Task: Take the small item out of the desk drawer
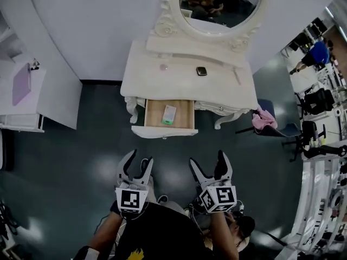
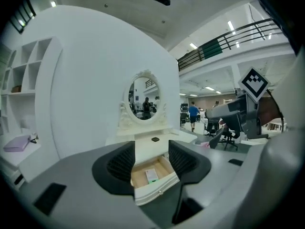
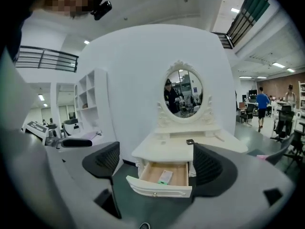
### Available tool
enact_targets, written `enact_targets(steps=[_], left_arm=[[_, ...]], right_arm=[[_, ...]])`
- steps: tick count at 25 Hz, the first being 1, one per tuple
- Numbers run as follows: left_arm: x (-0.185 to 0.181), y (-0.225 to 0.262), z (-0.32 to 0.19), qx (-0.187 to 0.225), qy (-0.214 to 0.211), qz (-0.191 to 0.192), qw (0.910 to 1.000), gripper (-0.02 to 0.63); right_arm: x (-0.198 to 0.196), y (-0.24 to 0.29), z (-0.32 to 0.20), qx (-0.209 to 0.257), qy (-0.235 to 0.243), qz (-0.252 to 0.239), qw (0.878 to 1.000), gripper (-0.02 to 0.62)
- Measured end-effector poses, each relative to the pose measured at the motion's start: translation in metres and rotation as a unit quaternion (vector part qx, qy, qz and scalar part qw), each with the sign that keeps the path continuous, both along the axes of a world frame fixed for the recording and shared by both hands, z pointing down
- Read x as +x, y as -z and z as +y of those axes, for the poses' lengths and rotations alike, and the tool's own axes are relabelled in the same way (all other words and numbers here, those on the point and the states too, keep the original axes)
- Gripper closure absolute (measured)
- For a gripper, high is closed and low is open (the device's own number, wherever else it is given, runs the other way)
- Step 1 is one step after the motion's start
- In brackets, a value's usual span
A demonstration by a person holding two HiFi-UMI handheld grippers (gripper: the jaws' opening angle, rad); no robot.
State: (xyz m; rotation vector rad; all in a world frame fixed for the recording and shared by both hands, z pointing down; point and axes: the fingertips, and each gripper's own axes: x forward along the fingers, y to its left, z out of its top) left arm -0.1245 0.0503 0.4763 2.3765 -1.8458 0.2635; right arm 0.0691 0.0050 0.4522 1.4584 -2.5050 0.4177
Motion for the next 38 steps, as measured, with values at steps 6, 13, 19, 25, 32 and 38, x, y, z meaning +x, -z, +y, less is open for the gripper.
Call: enact_targets(steps=[6, 13, 19, 25, 32, 38], left_arm=[[-0.026, -0.039, -0.094, -0.033, -0.053, -0.022, 0.9978, 0.379], [-0.033, -0.084, -0.169, -0.067, -0.038, -0.037, 0.9963, 0.379], [-0.039, -0.129, -0.209, -0.103, -0.013, -0.049, 0.9934, 0.377], [-0.040, -0.177, -0.240, -0.119, 0.004, -0.050, 0.9916, 0.367], [-0.033, -0.243, -0.268, -0.141, -0.003, -0.032, 0.9895, 0.367], [-0.043, -0.257, -0.270, -0.153, 0.027, -0.024, 0.9876, 0.367]], right_arm=[[-0.034, -0.047, -0.088, -0.043, -0.017, 0.016, 0.999, 0.117], [-0.058, -0.134, -0.174, -0.118, 0.022, 0.049, 0.991, 0.118], [-0.084, -0.211, -0.229, -0.189, 0.072, 0.036, 0.979, 0.118], [-0.107, -0.286, -0.265, -0.232, 0.113, 0.082, 0.963, 0.132], [-0.123, -0.373, -0.302, -0.279, 0.099, 0.103, 0.950, 0.160], [-0.135, -0.447, -0.307, -0.362, 0.114, 0.186, 0.906, 0.160]])
